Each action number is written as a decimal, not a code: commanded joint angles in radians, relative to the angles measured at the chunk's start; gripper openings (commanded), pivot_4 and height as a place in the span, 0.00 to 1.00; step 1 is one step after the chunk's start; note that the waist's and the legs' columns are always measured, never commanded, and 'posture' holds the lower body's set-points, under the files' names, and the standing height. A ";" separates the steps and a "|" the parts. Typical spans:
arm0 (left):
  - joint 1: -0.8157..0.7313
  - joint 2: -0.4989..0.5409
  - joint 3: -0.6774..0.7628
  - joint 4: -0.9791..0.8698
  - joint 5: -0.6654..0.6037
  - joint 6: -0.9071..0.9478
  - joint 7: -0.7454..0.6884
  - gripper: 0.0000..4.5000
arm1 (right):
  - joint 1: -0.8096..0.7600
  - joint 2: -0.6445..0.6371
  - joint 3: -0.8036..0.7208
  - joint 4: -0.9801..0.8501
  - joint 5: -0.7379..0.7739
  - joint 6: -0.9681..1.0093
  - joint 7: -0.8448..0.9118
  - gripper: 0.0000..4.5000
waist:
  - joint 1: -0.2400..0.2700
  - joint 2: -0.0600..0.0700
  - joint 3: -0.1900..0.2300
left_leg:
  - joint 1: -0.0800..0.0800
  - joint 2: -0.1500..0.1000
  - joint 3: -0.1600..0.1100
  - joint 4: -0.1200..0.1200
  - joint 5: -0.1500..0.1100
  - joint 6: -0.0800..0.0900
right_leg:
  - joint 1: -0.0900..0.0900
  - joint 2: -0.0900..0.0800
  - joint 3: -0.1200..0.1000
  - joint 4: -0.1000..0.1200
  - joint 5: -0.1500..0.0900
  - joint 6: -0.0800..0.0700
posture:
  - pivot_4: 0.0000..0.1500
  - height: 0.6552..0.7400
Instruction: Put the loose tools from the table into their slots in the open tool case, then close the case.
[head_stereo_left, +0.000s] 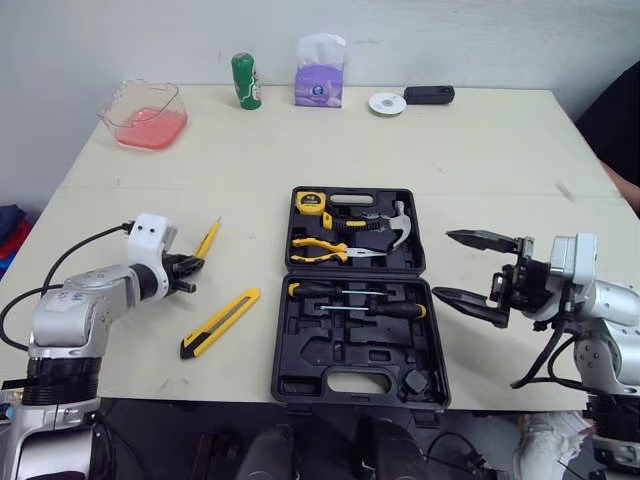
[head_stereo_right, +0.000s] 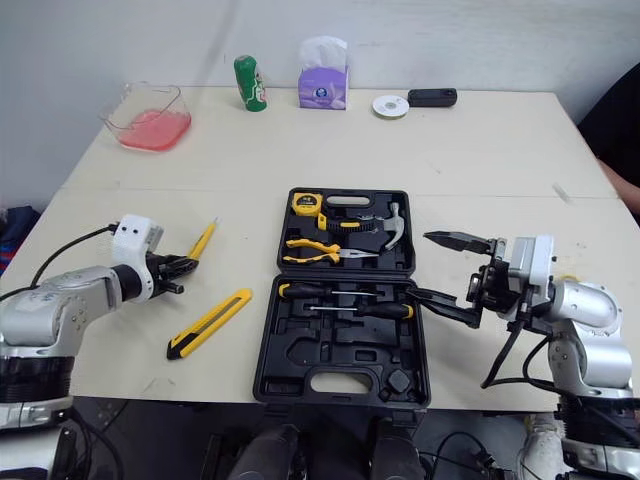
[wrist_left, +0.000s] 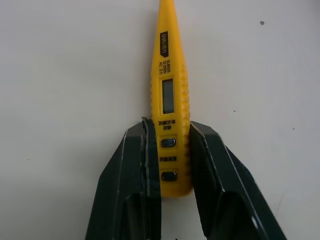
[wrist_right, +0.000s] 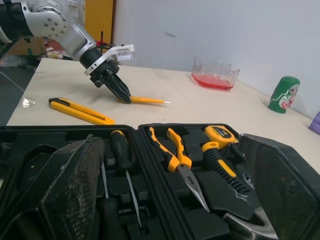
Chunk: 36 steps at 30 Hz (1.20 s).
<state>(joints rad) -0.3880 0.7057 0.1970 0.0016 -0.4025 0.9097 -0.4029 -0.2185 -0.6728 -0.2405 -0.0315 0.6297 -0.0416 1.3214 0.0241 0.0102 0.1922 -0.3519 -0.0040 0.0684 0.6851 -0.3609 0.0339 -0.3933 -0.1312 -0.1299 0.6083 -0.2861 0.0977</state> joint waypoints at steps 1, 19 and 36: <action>0.032 0.009 0.074 -0.021 0.013 -0.211 -0.073 0.11 | 0.008 -0.022 -0.039 -0.012 -0.005 -0.022 -0.004 1.00 | 0.000 0.000 0.000 | 0.000 0.000 0.000 0.000 0.000 0.000 | 0.000 0.000 0.000 0.000 0.000 0.000 | 1.00 1.00; 0.048 0.200 -0.023 -0.230 -0.039 -0.555 -0.610 0.11 | 0.169 -0.103 -0.183 0.082 -0.025 -0.163 0.079 1.00 | 0.002 -0.001 0.000 | -0.001 -0.001 -0.001 0.000 0.000 0.001 | 0.001 -0.001 -0.001 -0.002 0.001 0.001 | 1.00 1.00; -0.165 0.144 -0.421 -0.363 0.111 -0.430 -0.681 0.11 | 0.238 -0.121 -0.194 0.104 -0.036 -0.203 0.107 1.00 | 0.000 -0.001 0.001 | -0.001 0.000 0.000 0.000 0.000 0.001 | 0.001 0.001 0.000 -0.002 0.001 0.002 | 1.00 1.00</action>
<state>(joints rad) -0.5262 0.8513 -0.2092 -0.3312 -0.3230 0.4677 -1.0960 0.0157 -0.7799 -0.4130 0.1131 0.5795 -0.2395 1.4297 0.0245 0.0092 0.1929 -0.3527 -0.0042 0.0688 0.6851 -0.3604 0.0354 -0.3923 -0.1297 -0.1302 0.6062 -0.2851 0.0993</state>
